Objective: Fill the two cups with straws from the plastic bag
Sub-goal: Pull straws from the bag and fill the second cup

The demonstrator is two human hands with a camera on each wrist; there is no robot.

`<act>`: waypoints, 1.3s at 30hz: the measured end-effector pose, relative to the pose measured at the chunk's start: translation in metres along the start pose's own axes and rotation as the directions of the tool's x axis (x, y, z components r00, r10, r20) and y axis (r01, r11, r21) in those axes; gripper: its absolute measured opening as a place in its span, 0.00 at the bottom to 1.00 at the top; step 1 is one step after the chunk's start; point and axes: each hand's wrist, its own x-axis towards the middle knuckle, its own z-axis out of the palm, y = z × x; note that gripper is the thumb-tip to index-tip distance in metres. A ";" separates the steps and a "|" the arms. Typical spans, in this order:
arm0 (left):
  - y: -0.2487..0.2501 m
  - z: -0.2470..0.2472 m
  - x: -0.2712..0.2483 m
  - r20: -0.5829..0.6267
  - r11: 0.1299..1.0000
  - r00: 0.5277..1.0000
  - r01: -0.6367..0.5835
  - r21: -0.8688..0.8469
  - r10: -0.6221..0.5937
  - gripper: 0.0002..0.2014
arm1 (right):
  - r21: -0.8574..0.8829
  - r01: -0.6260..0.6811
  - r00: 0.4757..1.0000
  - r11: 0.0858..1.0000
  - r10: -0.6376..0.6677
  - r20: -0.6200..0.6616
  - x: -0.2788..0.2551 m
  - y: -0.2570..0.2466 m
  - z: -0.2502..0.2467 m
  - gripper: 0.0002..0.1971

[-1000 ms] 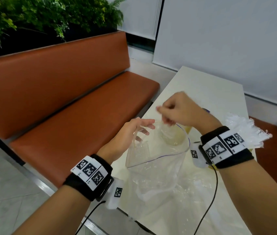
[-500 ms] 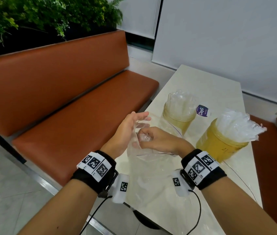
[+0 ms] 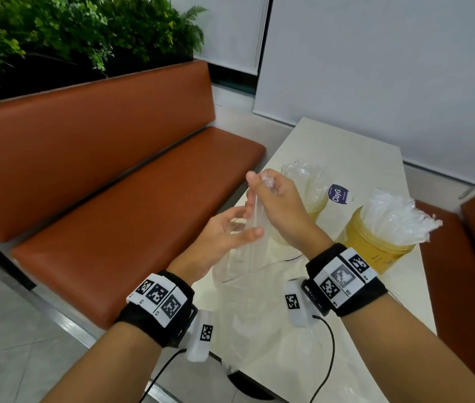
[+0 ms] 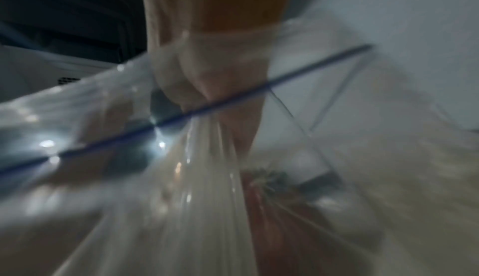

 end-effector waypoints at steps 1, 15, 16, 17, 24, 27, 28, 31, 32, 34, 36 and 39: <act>0.000 0.001 0.000 0.013 1.000 1.000 0.012 0.018 -0.012 0.34 | 0.005 0.022 1.000 1.000 -0.022 -0.005 0.003 -0.010 0.001 0.19; 0.016 0.014 0.009 -0.182 0.984 0.970 -0.143 0.102 0.160 0.15 | -0.043 -0.129 0.978 0.991 0.135 0.162 -0.003 -0.022 0.011 0.22; 0.019 0.016 0.007 -0.174 0.979 0.966 -0.176 0.105 0.193 0.22 | -0.070 -0.126 0.980 0.990 0.135 0.148 -0.005 -0.019 0.014 0.18; 0.017 0.015 0.007 -0.162 0.980 0.969 -0.174 0.100 0.188 0.25 | -0.060 -0.124 0.982 0.990 0.131 0.136 -0.005 -0.018 0.016 0.15; 0.003 0.002 0.003 -0.075 0.990 0.997 -0.009 0.142 0.020 0.24 | 0.117 0.104 0.990 0.988 -0.114 0.080 0.022 -0.072 -0.017 0.06; 0.001 -0.003 0.002 -0.092 0.979 0.995 -0.017 0.203 0.036 0.29 | 0.210 0.278 0.960 0.937 -0.269 -0.074 0.044 -0.100 -0.048 0.06; 0.001 -0.005 0.002 -0.101 0.979 0.994 -0.011 0.203 0.032 0.30 | 0.228 0.321 0.945 0.919 -0.295 -0.140 0.052 -0.105 -0.060 0.04; 0.002 -0.009 0.001 -0.104 0.980 0.994 -0.015 0.197 0.036 0.31 | 0.175 0.383 0.884 0.907 -0.305 -0.355 0.079 -0.098 -0.090 0.08; 0.001 -0.009 0.001 -0.105 0.981 0.994 -0.015 0.196 0.036 0.31 | 0.133 0.376 0.864 0.917 -0.295 -0.408 0.087 -0.088 -0.097 0.09; 0.000 -0.012 0.001 -0.104 0.982 0.994 -0.017 0.188 0.037 0.29 | 0.065 0.339 0.841 0.938 -0.272 -0.468 0.100 -0.061 -0.103 0.10; 0.000 -0.014 0.001 -0.102 0.983 0.994 -0.021 0.182 0.040 0.26 | 0.028 0.295 0.834 0.955 -0.243 -0.496 0.109 -0.030 -0.106 0.11; -0.001 -0.018 0.000 -0.092 0.985 0.995 -0.019 0.169 0.035 0.20 | -0.003 0.254 0.821 0.967 -0.217 -0.528 0.118 0.010 -0.108 0.10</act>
